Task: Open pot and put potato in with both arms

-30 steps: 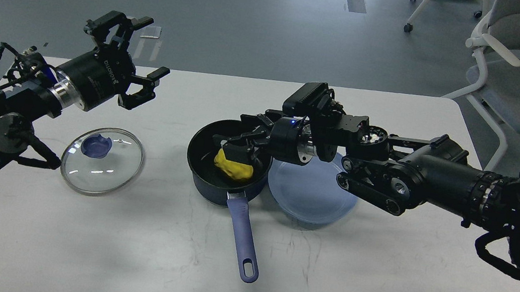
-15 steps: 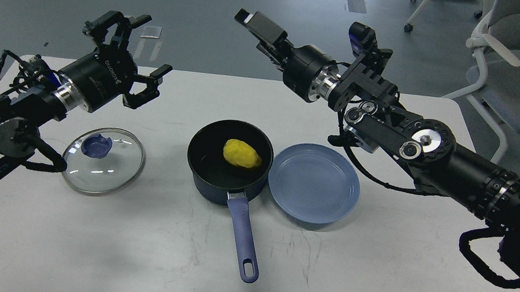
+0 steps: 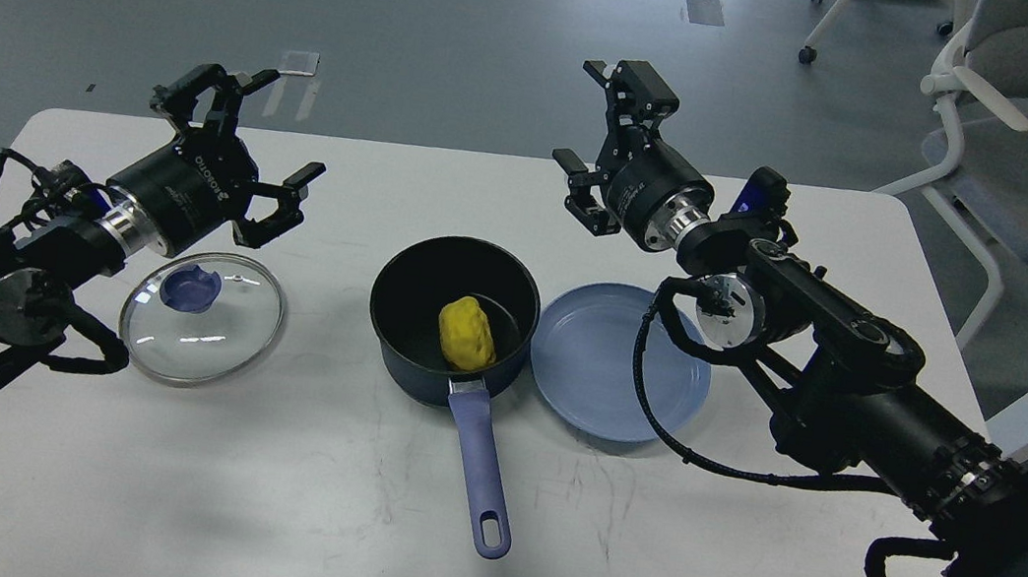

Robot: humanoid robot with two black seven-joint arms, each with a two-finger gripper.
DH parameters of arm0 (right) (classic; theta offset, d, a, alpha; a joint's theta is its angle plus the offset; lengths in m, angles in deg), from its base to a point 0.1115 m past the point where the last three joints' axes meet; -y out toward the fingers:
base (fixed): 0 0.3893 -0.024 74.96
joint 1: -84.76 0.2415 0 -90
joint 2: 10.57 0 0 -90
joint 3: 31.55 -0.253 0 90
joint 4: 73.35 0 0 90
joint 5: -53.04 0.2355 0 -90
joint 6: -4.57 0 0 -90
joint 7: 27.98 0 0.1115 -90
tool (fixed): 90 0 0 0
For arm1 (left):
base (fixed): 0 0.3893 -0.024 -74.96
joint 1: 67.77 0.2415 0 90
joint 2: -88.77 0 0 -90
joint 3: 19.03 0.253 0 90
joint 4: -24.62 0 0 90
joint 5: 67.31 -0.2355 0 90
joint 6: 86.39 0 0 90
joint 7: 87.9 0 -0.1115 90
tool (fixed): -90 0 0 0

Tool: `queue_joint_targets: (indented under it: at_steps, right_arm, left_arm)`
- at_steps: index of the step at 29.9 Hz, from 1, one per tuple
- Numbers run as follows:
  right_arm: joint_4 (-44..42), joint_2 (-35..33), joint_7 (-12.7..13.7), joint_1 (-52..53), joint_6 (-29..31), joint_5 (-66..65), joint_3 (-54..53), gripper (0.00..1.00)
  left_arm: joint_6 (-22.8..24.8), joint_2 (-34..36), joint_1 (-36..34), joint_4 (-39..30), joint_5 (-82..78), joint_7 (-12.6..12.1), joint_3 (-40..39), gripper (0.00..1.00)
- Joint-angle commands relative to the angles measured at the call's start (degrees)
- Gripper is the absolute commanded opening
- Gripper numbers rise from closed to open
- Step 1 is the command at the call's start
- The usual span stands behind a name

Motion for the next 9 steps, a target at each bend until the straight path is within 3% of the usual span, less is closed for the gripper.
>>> queue_joint_targets:
  at_steps: [1, 9]
  right_arm:
    - [0.5, -0.1, 0.4, -0.7, 0.8, 0.0, -0.1, 1.00]
    - [0.6, -0.2, 0.1, -0.1, 1.2, 0.0, -0.1, 1.00]
  left_arm:
    - [-0.3, -0.1, 0.1, 0.5, 0.6, 0.0, -0.1, 0.98]
    - [0.0, 0.3, 0.0, 0.0, 0.6, -0.3, -0.1, 0.98]
